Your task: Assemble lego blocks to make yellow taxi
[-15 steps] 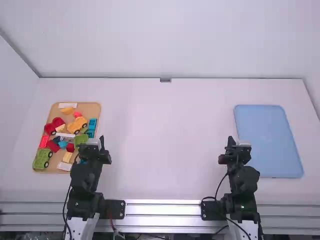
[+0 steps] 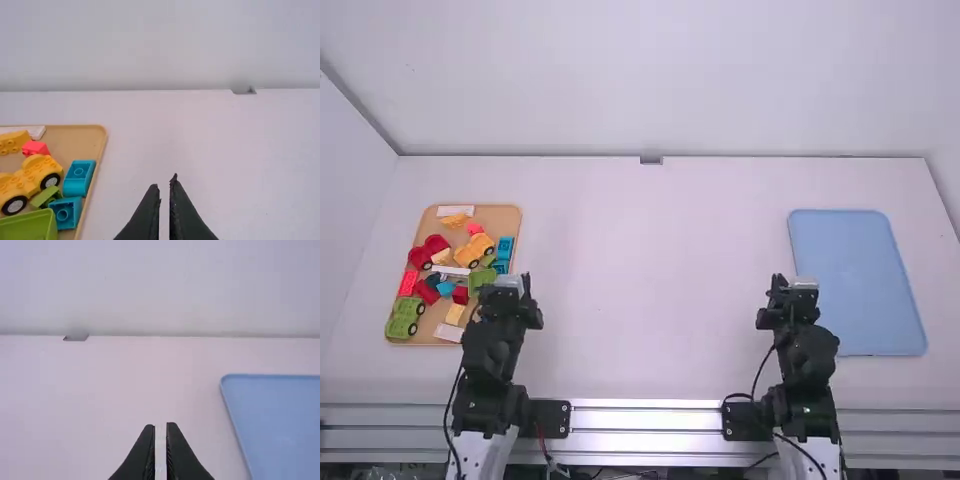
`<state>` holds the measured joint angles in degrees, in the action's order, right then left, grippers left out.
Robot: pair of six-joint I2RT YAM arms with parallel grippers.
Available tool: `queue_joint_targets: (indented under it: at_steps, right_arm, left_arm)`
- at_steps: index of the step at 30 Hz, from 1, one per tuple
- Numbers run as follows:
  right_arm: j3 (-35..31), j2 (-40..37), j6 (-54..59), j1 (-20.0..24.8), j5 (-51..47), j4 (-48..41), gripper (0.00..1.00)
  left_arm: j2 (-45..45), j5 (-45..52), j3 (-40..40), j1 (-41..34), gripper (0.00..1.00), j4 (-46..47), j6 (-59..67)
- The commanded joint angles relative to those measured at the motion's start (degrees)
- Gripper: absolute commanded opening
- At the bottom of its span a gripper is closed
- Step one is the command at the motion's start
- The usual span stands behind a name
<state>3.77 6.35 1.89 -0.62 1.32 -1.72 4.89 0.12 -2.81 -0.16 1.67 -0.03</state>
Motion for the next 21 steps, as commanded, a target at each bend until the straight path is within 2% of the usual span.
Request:
queue_joint_targets:
  at_steps: [1, 10, 16, 21]
  right_arm:
    - [5.30, 2.67, 1.35, -0.55, 1.06, -0.34, 0.09]
    - [20.10, 17.97, 4.82, -3.29, 4.65, -4.08, 0.22]
    - [32.47, 31.02, 9.54, -6.81, 7.95, -7.35, 0.34]
    - [43.62, 42.56, 14.25, -10.63, 13.66, -11.23, 0.44]
  left_arm:
    - [2.15, -0.03, -4.14, 0.17, 0.09, 0.21, 0.46]
    - [13.99, -3.30, -15.24, 0.59, 0.22, 4.97, -0.34]
    - [23.94, -7.88, -24.54, 1.75, 0.34, 8.66, -5.22]
    - [32.48, -7.15, -32.97, 4.34, 0.44, 12.06, -7.08]
